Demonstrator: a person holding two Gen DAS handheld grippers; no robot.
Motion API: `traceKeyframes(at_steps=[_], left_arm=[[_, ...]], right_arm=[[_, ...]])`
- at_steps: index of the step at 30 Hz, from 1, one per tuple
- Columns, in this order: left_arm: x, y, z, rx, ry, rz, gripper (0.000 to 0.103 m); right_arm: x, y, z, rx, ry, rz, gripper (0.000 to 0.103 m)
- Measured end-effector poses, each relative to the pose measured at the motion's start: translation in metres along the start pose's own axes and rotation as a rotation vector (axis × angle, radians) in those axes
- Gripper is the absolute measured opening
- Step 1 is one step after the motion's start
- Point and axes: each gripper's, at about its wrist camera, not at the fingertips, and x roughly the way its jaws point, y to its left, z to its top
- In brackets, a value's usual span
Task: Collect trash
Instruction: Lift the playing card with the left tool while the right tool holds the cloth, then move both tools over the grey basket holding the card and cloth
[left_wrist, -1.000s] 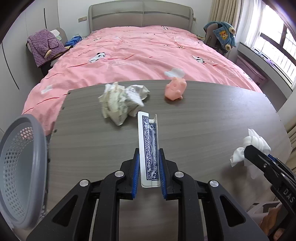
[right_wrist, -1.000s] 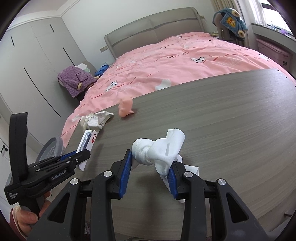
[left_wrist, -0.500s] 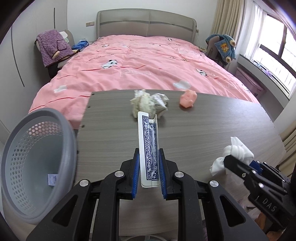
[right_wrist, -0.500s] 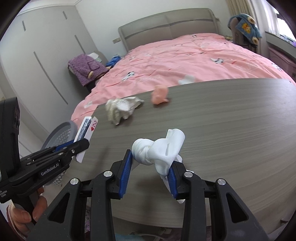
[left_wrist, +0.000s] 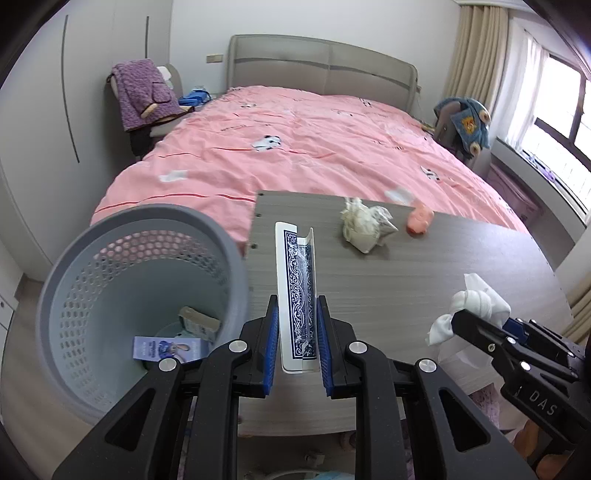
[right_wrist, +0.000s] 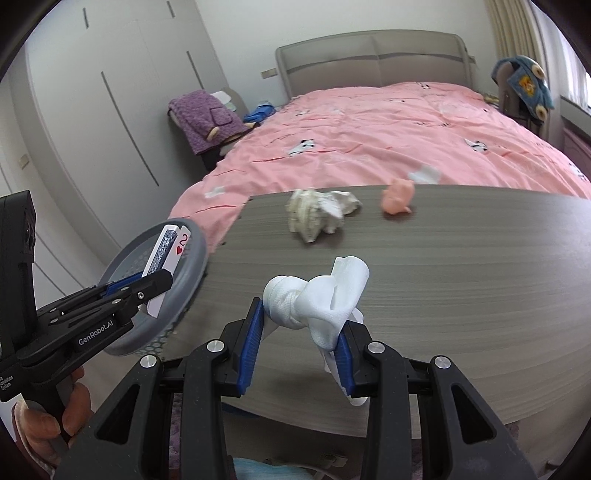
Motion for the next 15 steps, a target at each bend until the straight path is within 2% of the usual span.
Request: traceKeyframes(at_steps=[15], left_arm=[[-0.021, 0.033, -0.008, -0.047, -0.036, -0.002, 0.019]], right_arm=[[0.005, 0.046, -0.004, -0.076, 0.018, 0.019, 0.035]])
